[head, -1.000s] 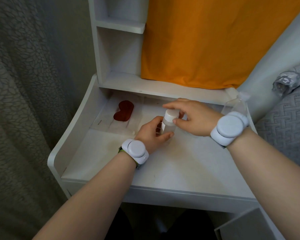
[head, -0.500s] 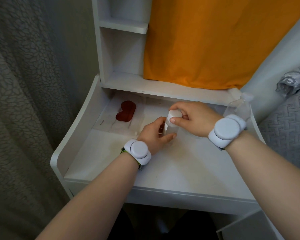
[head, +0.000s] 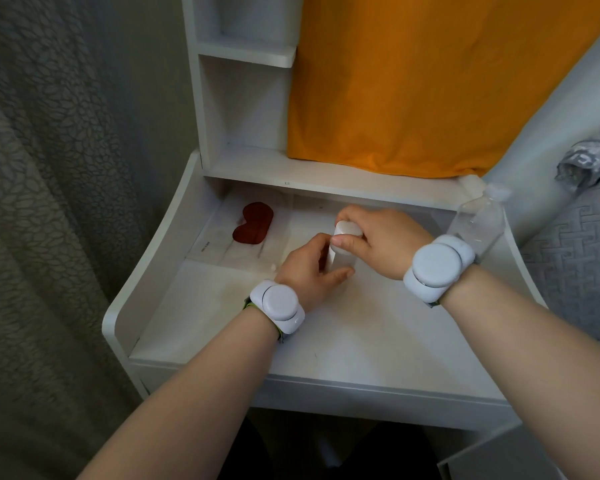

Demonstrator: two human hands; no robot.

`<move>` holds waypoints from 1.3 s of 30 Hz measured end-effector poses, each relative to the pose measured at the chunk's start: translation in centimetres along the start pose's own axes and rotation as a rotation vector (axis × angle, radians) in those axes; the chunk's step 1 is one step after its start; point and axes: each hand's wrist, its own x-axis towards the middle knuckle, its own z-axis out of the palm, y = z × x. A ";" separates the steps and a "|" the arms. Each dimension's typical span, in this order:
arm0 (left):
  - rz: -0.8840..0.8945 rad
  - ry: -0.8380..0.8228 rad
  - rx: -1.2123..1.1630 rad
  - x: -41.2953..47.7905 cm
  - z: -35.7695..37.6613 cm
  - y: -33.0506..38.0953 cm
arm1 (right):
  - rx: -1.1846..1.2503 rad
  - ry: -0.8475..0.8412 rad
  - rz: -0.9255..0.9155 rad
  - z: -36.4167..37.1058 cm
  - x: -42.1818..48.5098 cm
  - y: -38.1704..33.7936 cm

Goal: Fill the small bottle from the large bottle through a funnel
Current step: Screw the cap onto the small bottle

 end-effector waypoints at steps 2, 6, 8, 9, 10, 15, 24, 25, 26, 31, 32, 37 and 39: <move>-0.002 0.009 0.007 0.0 0.1 0.0 | -0.012 0.038 0.031 0.4 -0.2 -0.4; 0.000 0.020 0.043 -0.1 0.0 0.1 | -0.035 0.112 0.107 1.1 -0.3 -0.9; 0.006 0.019 0.056 -0.2 0.0 0.2 | -0.042 0.126 0.143 1.3 -0.4 -1.1; 0.007 0.019 0.056 -0.2 -0.1 0.2 | -0.039 0.134 0.154 1.4 -0.5 -1.3; 0.007 0.019 0.056 -0.2 -0.1 0.3 | -0.027 0.145 0.165 1.5 -0.6 -1.4; -0.002 0.028 0.001 -0.4 -0.1 0.4 | 0.098 0.177 0.167 1.6 -1.9 -1.4; -0.087 0.086 -0.119 0.7 0.2 1.1 | 0.022 0.323 0.383 1.9 -5.0 3.8; -0.110 0.089 -0.113 0.9 0.2 1.2 | 0.007 0.307 0.419 2.0 -5.1 4.5; -0.134 0.091 -0.111 1.2 0.3 1.4 | -0.005 0.283 0.446 2.1 -5.2 5.2; -0.185 0.106 -0.124 2.6 1.5 2.2 | -0.021 0.172 0.541 3.0 -4.9 7.5; -0.193 0.102 -0.120 3.0 1.8 2.3 | -0.016 0.165 0.553 3.1 -4.8 7.9; -0.203 0.090 -0.110 4.3 3.4 2.7 | 0.012 0.151 0.559 3.8 -4.3 9.2; -0.201 0.085 -0.103 4.6 3.6 2.6 | 0.025 0.172 0.551 4.1 -4.2 9.2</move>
